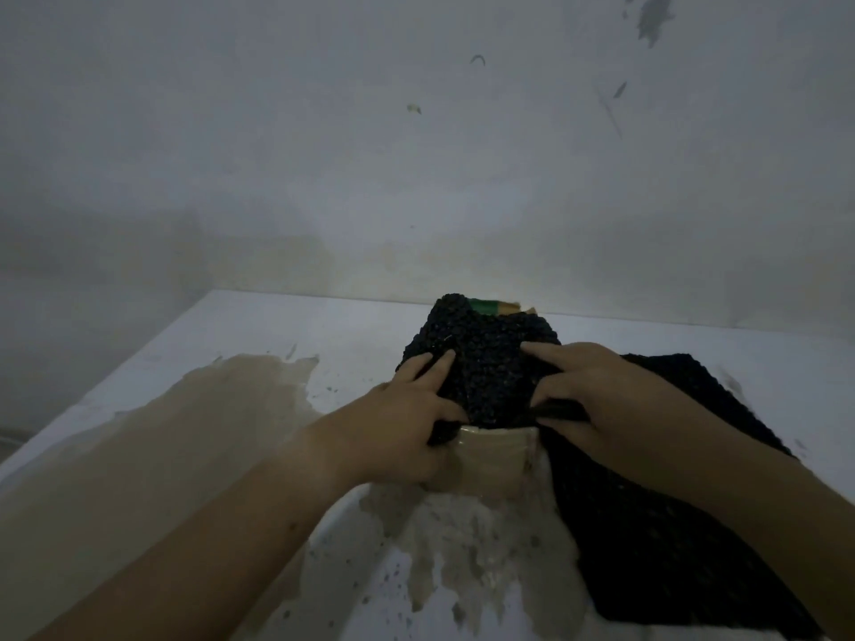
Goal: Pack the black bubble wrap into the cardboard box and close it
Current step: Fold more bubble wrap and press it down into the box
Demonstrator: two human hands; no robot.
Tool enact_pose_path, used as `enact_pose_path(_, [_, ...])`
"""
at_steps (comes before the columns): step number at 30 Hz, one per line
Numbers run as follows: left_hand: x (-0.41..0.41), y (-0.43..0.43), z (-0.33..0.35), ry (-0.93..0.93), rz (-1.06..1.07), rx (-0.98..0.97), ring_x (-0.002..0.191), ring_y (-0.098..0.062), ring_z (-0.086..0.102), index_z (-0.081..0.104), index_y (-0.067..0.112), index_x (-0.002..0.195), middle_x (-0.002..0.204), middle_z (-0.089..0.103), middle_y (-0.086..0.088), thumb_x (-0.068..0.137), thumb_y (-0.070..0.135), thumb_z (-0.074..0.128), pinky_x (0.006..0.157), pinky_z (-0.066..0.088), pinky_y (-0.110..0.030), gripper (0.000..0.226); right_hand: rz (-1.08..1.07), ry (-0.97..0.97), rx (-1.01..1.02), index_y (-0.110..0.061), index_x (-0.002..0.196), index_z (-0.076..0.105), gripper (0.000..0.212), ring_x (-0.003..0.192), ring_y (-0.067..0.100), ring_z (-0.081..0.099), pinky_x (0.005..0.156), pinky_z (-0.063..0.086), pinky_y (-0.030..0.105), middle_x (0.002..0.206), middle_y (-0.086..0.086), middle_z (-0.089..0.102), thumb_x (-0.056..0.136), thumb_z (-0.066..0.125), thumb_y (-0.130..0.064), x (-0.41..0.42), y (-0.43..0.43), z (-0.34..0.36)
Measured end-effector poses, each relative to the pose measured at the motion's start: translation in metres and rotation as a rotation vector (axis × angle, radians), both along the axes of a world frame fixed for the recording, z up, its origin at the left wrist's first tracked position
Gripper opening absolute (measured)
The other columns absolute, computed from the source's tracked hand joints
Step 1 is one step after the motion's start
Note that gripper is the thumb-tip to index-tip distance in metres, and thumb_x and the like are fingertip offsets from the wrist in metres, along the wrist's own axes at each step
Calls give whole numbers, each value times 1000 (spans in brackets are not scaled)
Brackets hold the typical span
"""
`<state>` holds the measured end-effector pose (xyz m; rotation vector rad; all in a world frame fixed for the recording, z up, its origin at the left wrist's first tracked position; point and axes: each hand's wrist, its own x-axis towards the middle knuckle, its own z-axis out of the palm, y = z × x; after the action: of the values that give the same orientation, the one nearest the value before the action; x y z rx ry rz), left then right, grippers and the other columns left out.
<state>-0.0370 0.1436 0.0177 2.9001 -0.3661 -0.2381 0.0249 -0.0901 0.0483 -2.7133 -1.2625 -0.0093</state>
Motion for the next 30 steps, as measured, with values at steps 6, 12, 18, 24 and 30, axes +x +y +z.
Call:
enact_pose_path(6, [-8,12,-1,-255,70,-316,140,-5,33,55,28,110,152,36,12,96,27,57,96,34,-10,13,-58,7,-131,-30,124,62,29,138,21,28,108,33,39,161,-8,19,100,46,-29,6,16,-10])
enact_pose_path(12, [-8,22,-5,-372,88,-284,126,3,42,70,28,95,138,50,11,95,40,57,95,30,-6,18,-58,143,-62,-28,109,68,38,139,15,22,113,26,40,161,-9,17,100,34,-44,7,16,-8])
enact_pose_path(18, [-10,22,-7,-235,-16,-109,146,-14,16,64,35,125,162,19,3,92,44,54,115,29,-33,35,-20,-7,89,-35,97,67,15,135,11,35,104,37,31,154,-18,30,94,54,-41,0,-1,-8])
enact_pose_path(24, [1,12,-7,-175,-17,63,145,-18,12,65,31,123,165,7,-2,84,39,55,105,40,-44,40,21,-57,-51,-44,128,57,36,144,16,21,110,31,37,163,-10,5,95,45,-53,-7,0,-21])
enact_pose_path(30, [4,9,-7,-161,-10,68,145,-16,10,65,32,124,165,6,1,89,35,56,108,37,-42,36,-70,8,-322,-33,121,62,36,147,28,-6,114,13,48,162,5,-19,87,56,-44,-6,22,-25])
